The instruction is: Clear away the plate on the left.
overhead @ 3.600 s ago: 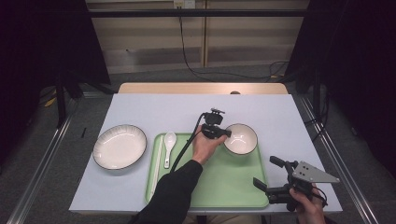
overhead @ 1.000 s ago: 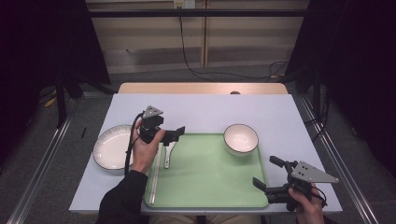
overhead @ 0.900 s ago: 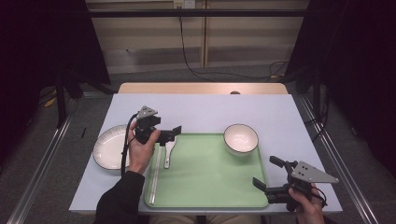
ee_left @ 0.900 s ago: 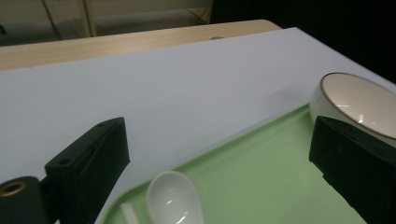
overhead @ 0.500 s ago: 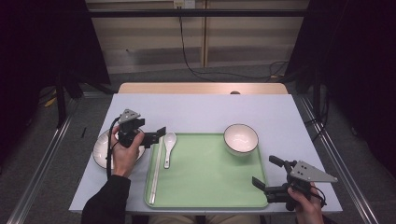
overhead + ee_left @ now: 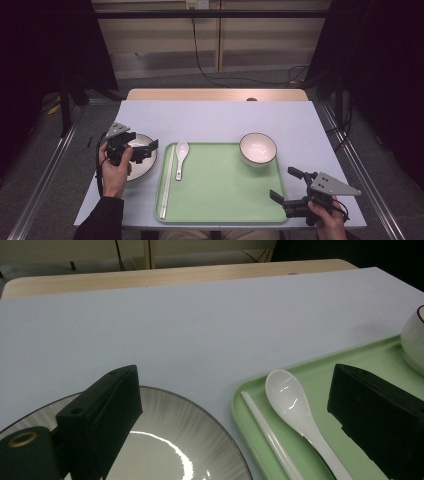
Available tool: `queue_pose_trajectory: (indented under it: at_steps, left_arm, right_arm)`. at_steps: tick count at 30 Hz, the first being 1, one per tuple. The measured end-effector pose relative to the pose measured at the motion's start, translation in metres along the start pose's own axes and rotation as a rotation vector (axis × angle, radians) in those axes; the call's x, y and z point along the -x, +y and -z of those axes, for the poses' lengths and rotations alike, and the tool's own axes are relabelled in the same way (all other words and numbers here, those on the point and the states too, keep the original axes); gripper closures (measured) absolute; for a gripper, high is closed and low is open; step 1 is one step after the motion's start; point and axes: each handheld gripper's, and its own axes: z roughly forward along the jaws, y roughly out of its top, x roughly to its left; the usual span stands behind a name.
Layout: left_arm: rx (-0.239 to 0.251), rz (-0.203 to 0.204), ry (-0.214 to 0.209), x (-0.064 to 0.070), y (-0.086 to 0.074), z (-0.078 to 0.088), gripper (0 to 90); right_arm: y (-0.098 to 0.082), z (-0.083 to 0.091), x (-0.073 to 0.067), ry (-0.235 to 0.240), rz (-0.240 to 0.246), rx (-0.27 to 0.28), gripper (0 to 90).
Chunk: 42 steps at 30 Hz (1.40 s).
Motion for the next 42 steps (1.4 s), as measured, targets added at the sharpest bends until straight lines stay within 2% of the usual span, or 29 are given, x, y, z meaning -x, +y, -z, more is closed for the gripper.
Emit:
queue_pose_trajectory:
  at_steps: [5, 11, 14, 15, 16, 17, 20, 24, 26, 30, 31, 34, 36, 39, 41, 42]
  left_arm:
    - [-0.025, -0.007, 0.052, -0.012, -0.004, 0.006, 6.1]
    - [-0.029, 0.066, 0.036, -0.034, -0.011, 0.019, 2.8]
    - [-0.045, 0.105, 0.075, -0.048, -0.014, 0.028, 2.8]
    - [-0.052, 0.089, 0.092, -0.052, -0.015, 0.031, 3.9]
    - [-0.035, 0.079, 0.105, -0.055, -0.017, 0.033, 4.2]
    - [-0.019, 0.077, 0.094, -0.059, -0.02, 0.037, 3.6]
    - [0.001, 0.11, 0.076, -0.074, -0.025, 0.043, 5.3]
    - [-0.017, 0.153, 0.102, -0.092, -0.032, 0.046, 7.6]
    - [-0.01, 0.159, 0.121, -0.098, -0.038, 0.046, 13.1]
    - [-0.055, 0.18, 0.131, -0.112, -0.05, 0.042, 28.0]
    - [-0.062, 0.181, 0.146, -0.115, -0.053, 0.04, 30.6]
    - [-0.071, 0.229, 0.162, -0.125, -0.059, 0.036, 36.0]
    - [-0.1, 0.23, 0.17, -0.129, -0.062, 0.033, 42.7]
    - [-0.127, 0.242, 0.15, -0.135, -0.069, 0.028, 50.0]
    - [-0.118, 0.251, 0.141, -0.135, -0.07, 0.027, 55.6]
    - [-0.12, 0.25, 0.119, -0.136, -0.069, 0.027, 58.1]
  right_arm:
    - [0.0, 0.0, 0.0, 0.001, 0.001, 0.0, 2.2]
    - [0.0, 0.001, 0.0, 0.002, -0.001, 0.002, 2.2]
    - [0.0, 0.001, 0.0, 0.004, -0.002, 0.003, 2.3]
    - [0.0, 0.001, 0.0, 0.002, -0.003, 0.003, 2.2]
    - [0.0, 0.001, -0.001, 0.001, -0.005, 0.0, 2.2]
    - [0.0, 0.001, -0.001, 0.0, -0.005, 0.0, 2.2]
    - [0.0, 0.0, -0.001, 0.004, -0.004, 0.0, 2.2]
    - [0.0, 0.0, -0.002, 0.006, -0.002, -0.002, 2.2]
    - [0.0, 0.001, -0.001, 0.005, -0.003, -0.003, 2.2]
    - [0.0, 0.001, -0.002, 0.007, -0.004, -0.003, 2.2]
    - [0.0, 0.001, -0.002, 0.01, -0.004, -0.004, 2.2]
    - [0.0, -0.001, -0.004, 0.017, -0.001, -0.004, 2.2]
    - [0.0, -0.001, -0.005, 0.033, 0.002, -0.012, 2.2]
    - [0.0, -0.002, -0.004, 0.02, 0.002, -0.011, 2.2]
    - [0.0, -0.001, -0.004, 0.02, -0.003, -0.012, 2.2]
    - [0.0, -0.001, -0.004, 0.023, -0.003, -0.014, 2.2]
